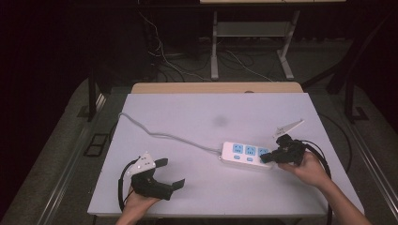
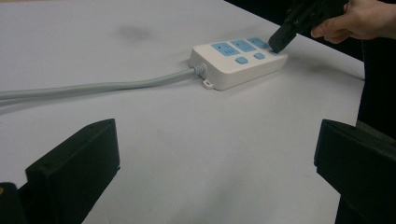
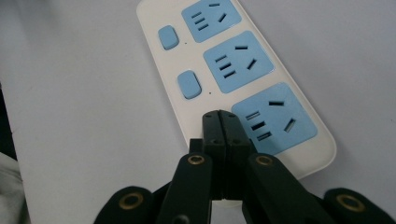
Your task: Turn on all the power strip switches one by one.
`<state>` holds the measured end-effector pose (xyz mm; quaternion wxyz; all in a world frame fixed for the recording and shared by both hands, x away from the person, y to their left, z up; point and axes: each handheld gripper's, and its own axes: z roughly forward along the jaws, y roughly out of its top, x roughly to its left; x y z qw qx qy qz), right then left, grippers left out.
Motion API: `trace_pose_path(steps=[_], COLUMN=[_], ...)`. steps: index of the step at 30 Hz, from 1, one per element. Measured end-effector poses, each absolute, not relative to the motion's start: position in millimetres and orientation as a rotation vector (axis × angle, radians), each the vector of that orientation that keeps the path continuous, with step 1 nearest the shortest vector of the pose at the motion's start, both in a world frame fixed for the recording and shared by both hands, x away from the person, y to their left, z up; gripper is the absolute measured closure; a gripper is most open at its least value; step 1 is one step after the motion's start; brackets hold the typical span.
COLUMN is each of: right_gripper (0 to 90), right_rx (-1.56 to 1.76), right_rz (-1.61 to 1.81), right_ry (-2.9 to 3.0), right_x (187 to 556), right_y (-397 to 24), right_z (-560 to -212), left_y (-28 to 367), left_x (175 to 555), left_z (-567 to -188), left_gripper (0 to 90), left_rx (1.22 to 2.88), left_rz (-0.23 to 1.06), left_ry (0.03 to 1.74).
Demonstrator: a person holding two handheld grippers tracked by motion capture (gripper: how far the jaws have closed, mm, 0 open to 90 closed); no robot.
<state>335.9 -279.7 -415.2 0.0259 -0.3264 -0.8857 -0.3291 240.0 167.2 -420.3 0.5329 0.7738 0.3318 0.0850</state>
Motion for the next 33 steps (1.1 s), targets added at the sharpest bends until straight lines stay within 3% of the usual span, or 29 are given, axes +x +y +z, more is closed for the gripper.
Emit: trace_pose_path(steps=[33], right_gripper=[90.0], right_rx=[-0.998], right_rz=[-1.024], right_ry=[-2.768], right_x=[334.9], right_y=[-278.9], right_z=[-414.5], left_y=[169.2], left_x=[240.1], left_z=[-420.0], left_gripper=[0.0], left_rx=[1.837], left_rz=[0.199], left_ry=[0.796])
